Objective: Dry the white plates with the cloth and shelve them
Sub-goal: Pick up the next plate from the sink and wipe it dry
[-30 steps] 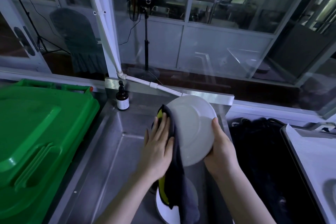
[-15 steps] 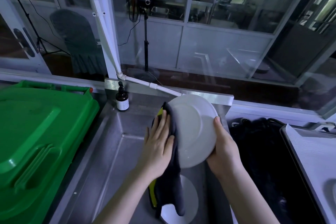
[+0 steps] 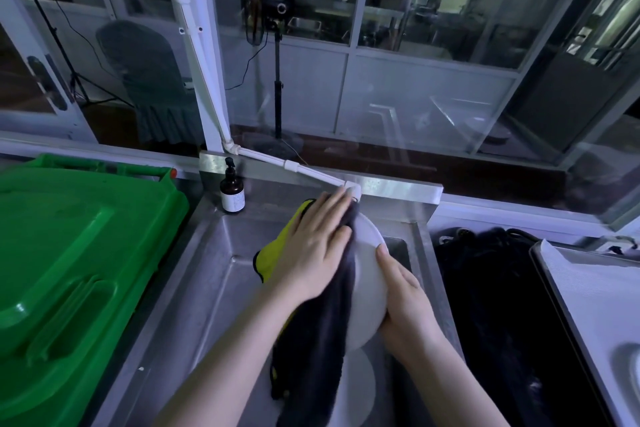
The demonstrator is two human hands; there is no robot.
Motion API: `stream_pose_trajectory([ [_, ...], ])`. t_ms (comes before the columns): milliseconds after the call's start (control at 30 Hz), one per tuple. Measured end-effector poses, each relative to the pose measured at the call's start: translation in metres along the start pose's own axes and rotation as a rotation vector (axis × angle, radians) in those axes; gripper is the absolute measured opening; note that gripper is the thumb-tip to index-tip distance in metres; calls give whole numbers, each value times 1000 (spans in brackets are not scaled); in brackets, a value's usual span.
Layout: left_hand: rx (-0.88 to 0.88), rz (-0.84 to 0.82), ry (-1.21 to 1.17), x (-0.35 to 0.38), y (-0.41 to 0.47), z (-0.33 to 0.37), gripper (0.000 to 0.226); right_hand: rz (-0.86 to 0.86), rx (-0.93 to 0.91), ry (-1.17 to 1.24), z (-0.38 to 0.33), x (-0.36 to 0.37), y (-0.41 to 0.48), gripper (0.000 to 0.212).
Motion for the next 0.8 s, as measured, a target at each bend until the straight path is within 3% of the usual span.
stream_pose_trajectory([
  [167, -246, 169, -289, 3, -47, -47, 55, 45, -23, 57, -19, -13, -9, 38],
  [400, -205, 358, -190, 5, -95, 4, 57, 102, -100, 109, -36, -9, -12, 32],
  [533, -86, 206, 23, 10, -78, 43, 58, 116, -47, 157, -21, -7, -7, 54],
  [633, 33, 42, 170, 17, -51, 65, 57, 43, 54, 255, -1, -1, -4, 45],
  [800, 29, -35, 35, 21, -30, 51, 58, -9, 59, 274, -3, -2, -9, 45],
])
Point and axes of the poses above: each hand's wrist, its own y-axis towards the middle knuckle, its own x-axis out of the palm, z = x × y, the point moved 9 cm from there along y, towards the middle knuckle, and after that the axes turned 13 degrees about x, right-handed, at the moved point
